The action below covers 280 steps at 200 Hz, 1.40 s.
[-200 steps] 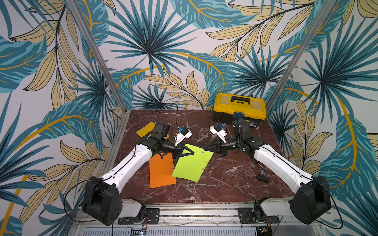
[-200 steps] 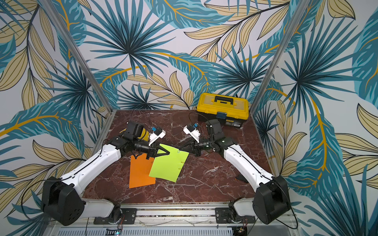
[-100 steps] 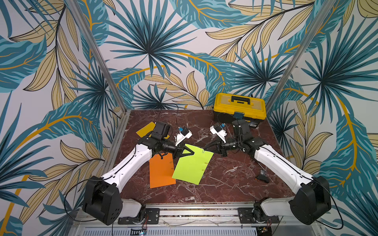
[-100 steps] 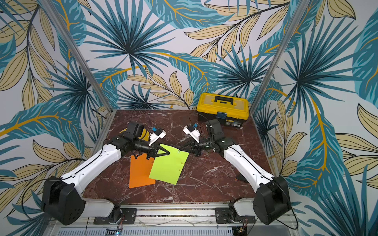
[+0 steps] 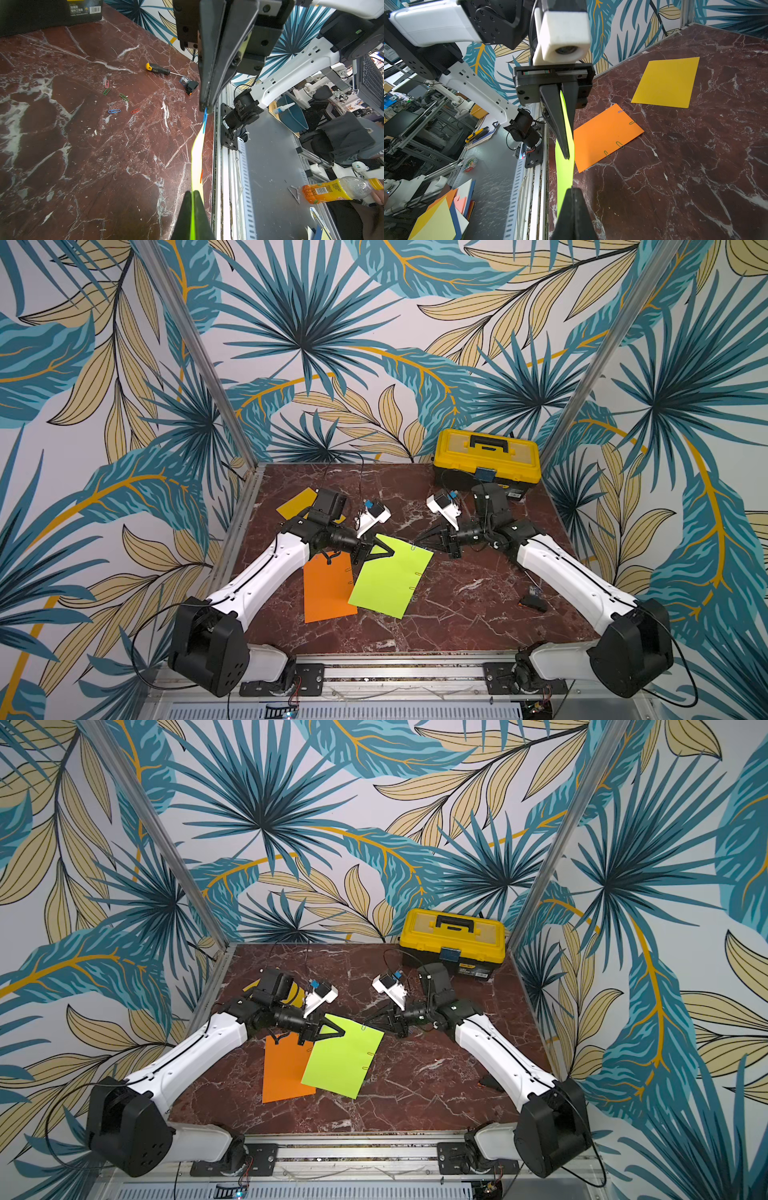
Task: Unclip the paperclips from the documents
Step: Remove the paper clip from the document, then place the paper clip at the center of the board.
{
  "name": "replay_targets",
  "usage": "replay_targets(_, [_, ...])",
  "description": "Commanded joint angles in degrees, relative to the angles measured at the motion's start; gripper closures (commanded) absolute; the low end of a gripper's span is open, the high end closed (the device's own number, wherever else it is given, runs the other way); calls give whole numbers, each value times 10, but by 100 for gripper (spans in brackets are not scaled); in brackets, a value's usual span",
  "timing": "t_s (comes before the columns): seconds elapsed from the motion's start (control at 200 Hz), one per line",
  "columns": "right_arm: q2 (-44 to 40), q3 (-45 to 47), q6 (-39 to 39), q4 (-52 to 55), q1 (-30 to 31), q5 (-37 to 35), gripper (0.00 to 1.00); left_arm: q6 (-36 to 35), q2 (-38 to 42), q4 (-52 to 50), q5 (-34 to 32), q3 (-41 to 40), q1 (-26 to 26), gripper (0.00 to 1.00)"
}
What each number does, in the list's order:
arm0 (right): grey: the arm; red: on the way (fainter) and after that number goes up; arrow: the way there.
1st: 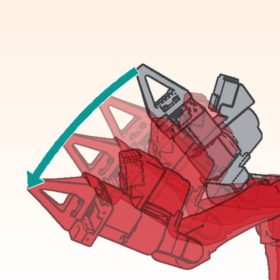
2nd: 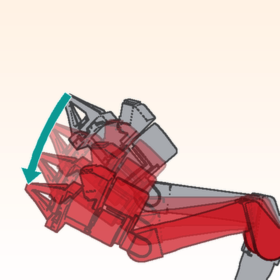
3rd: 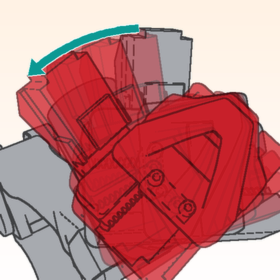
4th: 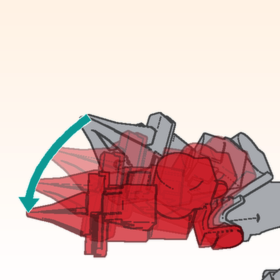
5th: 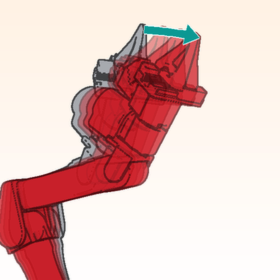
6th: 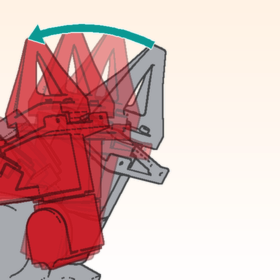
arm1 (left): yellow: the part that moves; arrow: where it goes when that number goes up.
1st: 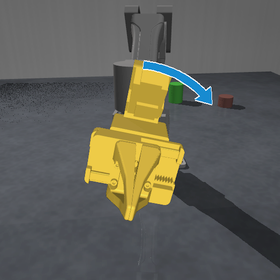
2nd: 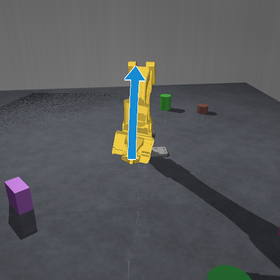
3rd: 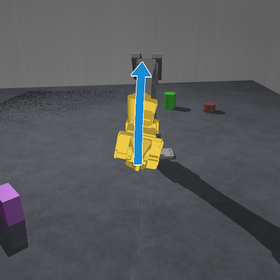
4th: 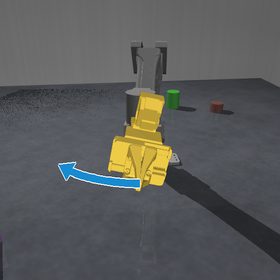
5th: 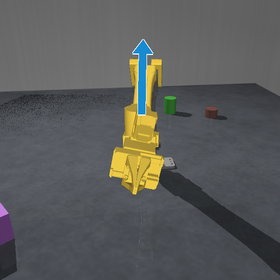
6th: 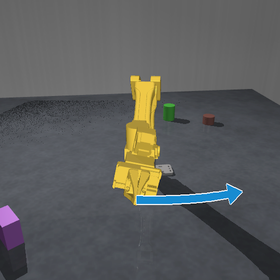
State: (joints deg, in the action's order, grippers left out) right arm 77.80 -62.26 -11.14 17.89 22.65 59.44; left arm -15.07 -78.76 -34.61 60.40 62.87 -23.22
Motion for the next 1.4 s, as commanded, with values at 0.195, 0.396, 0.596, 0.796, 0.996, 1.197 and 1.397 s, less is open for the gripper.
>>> replay_targets(0.195, [-21, 15, 27, -36, -1, -25, 98, -16, -9, -21, -17, 10, -8, 100])
replay_targets(0.396, [-25, 29, 63, -84, -8, -78, 98, -18, -7, -22, -21, 10, -9, 100])
replay_targets(0.596, [-11, 68, 156, -154, -37, -148, 98, -21, -2, -23, -26, 13, -9, 100])
replay_targets(0.796, [16, 111, 244, -188, -80, -245, 99, -18, 2, -23, -42, 17, -9, 100])
replay_targets(0.996, [43, 135, 278, -159, -105, -346, 98, -8, 5, -23, -64, 24, -8, 100])
replay_targets(1.197, [70, 161, 324, -168, -133, -382, 98, -1, 5, -22, -70, 29, -7, 100])
replay_targets(1.397, [109, 162, 342, -167, -145, -389, 99, 0, 6, -22, -73, 31, -6, 100])
